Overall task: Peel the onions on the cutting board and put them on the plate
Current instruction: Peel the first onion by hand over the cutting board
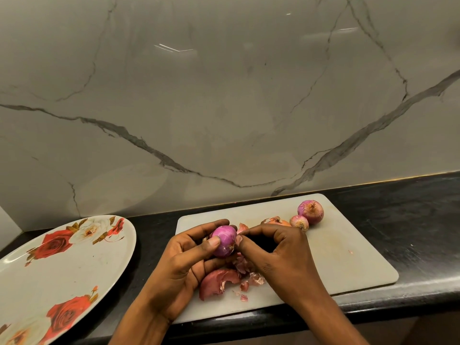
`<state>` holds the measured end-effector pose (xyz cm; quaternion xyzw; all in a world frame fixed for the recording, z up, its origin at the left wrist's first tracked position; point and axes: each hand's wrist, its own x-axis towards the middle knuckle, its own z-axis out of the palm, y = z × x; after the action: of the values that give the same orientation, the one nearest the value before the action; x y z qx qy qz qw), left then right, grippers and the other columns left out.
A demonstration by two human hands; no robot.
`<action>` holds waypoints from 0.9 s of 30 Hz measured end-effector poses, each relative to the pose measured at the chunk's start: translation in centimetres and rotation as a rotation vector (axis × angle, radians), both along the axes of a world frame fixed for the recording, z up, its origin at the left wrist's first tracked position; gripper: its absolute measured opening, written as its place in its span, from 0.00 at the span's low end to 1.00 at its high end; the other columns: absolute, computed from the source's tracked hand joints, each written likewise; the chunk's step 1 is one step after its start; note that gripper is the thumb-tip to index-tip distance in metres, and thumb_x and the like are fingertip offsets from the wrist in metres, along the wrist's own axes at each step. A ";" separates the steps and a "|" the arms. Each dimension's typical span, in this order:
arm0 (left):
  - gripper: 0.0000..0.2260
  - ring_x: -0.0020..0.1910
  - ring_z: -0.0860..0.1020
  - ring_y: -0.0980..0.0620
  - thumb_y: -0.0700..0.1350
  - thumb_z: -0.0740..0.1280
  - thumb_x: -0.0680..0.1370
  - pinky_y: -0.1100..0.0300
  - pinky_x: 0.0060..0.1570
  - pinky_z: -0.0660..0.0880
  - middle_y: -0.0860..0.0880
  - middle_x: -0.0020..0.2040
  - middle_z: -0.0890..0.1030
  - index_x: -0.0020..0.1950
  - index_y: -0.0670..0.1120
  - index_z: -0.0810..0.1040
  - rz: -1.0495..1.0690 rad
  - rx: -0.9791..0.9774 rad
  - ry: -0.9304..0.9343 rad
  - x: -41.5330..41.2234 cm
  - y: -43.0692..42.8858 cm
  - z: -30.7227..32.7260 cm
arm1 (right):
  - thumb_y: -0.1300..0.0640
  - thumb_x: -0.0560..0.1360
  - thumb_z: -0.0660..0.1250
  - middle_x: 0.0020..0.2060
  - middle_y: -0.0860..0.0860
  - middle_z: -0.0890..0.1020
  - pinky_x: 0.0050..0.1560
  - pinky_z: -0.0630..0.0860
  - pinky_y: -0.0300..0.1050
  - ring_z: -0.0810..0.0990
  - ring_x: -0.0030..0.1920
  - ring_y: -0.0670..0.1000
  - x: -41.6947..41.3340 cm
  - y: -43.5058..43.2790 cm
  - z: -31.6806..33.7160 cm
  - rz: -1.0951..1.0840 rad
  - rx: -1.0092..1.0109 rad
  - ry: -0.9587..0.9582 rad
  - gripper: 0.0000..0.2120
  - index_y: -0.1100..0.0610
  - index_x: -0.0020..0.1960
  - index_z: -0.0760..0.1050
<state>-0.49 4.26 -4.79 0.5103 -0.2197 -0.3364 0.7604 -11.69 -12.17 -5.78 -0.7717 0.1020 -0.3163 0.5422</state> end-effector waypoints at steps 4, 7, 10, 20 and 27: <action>0.21 0.65 0.82 0.34 0.38 0.74 0.74 0.44 0.61 0.82 0.36 0.66 0.82 0.67 0.39 0.82 0.033 0.032 -0.037 0.0 0.0 -0.2 | 0.54 0.74 0.78 0.39 0.37 0.87 0.44 0.82 0.33 0.86 0.43 0.39 0.0 0.1 0.0 -0.025 -0.057 -0.007 0.04 0.48 0.48 0.89; 0.22 0.65 0.82 0.34 0.38 0.74 0.73 0.43 0.62 0.81 0.36 0.66 0.82 0.68 0.39 0.82 0.044 0.041 -0.054 0.0 -0.1 -0.3 | 0.53 0.75 0.77 0.39 0.37 0.88 0.43 0.82 0.33 0.86 0.42 0.38 -0.1 0.1 0.0 -0.003 -0.069 0.005 0.04 0.47 0.49 0.89; 0.23 0.65 0.82 0.34 0.38 0.74 0.73 0.44 0.61 0.82 0.36 0.66 0.83 0.69 0.39 0.81 0.041 0.040 -0.050 0.0 -0.1 -0.2 | 0.52 0.75 0.77 0.39 0.38 0.88 0.44 0.83 0.35 0.87 0.42 0.39 -0.1 0.0 0.0 0.008 -0.083 0.005 0.04 0.47 0.49 0.89; 0.21 0.64 0.82 0.37 0.39 0.75 0.73 0.44 0.61 0.82 0.39 0.66 0.83 0.66 0.41 0.84 0.039 0.099 -0.105 0.2 0.0 -0.3 | 0.55 0.76 0.76 0.36 0.37 0.87 0.40 0.81 0.32 0.86 0.39 0.39 -0.2 0.1 -0.1 -0.004 -0.141 -0.007 0.04 0.47 0.46 0.89; 0.20 0.64 0.82 0.35 0.38 0.74 0.74 0.45 0.60 0.83 0.37 0.66 0.83 0.67 0.40 0.83 0.022 0.083 -0.102 -0.1 -0.1 -0.1 | 0.54 0.76 0.72 0.33 0.42 0.83 0.39 0.80 0.39 0.83 0.40 0.43 0.4 0.5 -0.4 -0.088 -0.262 0.023 0.05 0.49 0.42 0.84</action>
<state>-0.58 4.16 -4.93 0.5601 -0.2384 -0.3101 0.7303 -11.33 -11.63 -6.17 -0.8344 0.0998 -0.3413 0.4211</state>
